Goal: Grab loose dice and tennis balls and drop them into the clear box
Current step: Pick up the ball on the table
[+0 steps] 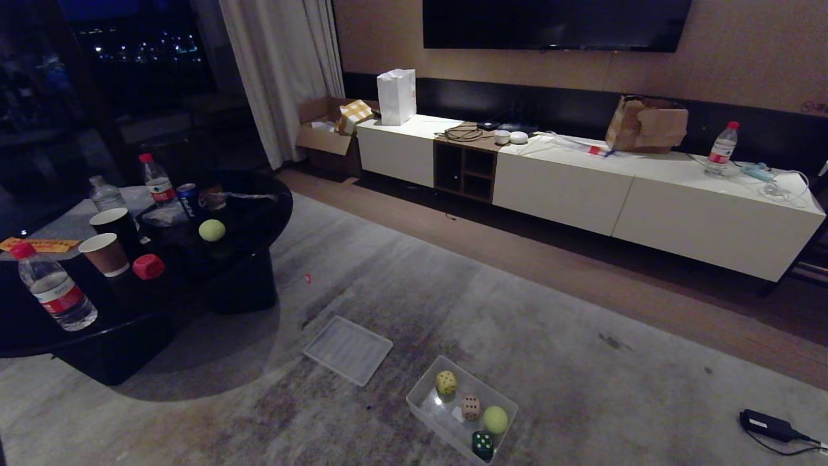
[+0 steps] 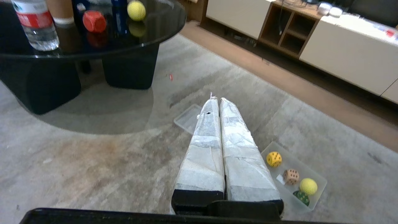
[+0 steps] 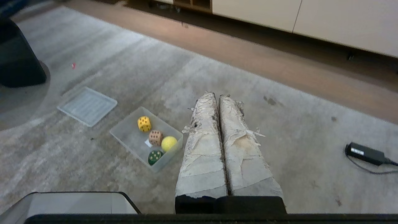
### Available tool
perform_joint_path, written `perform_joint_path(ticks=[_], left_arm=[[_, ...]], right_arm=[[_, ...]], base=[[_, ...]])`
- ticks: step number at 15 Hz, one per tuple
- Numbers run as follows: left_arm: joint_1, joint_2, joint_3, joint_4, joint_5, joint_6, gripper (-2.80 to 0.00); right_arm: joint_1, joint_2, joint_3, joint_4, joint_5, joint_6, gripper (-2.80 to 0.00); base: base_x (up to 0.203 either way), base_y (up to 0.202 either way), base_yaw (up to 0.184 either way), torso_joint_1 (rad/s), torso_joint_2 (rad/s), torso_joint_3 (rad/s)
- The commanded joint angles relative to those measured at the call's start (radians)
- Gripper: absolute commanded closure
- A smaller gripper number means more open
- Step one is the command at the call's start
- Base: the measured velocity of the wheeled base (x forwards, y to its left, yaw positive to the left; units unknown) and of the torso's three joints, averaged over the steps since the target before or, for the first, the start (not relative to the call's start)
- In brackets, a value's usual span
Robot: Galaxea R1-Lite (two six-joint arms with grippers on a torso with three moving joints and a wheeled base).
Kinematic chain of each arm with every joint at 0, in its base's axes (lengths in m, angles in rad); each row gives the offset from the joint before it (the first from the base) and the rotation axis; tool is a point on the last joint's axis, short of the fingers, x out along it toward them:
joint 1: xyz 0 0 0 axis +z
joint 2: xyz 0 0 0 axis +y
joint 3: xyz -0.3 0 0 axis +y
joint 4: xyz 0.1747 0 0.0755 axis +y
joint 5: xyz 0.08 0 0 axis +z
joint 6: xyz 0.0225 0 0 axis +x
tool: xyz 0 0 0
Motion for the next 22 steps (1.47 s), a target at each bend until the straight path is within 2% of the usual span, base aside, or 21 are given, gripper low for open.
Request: perform_joint_path(ticks=[1,10,22], left_arm=[[0.000,0.001,0.000,0.000,0.001,-0.002,0.00],[0.000,0.001,0.000,0.000,0.001,0.004,0.00],[0.000,0.001,0.000,0.000,0.001,0.003,0.00]], right_arm=[[0.000,0.002,0.000,0.001,0.000,0.000,0.00],[0.000,0.002,0.000,0.001,0.000,0.000,0.00],[0.000,0.002,0.000,0.001,0.000,0.000,0.00]], base=[[0.000,0.000,0.000,0.002,0.00,0.196],[0.000,0.000,0.008,0.001,0.00,0.052],[0.002,-0.007,0.161,0.004,0.00,0.003]])
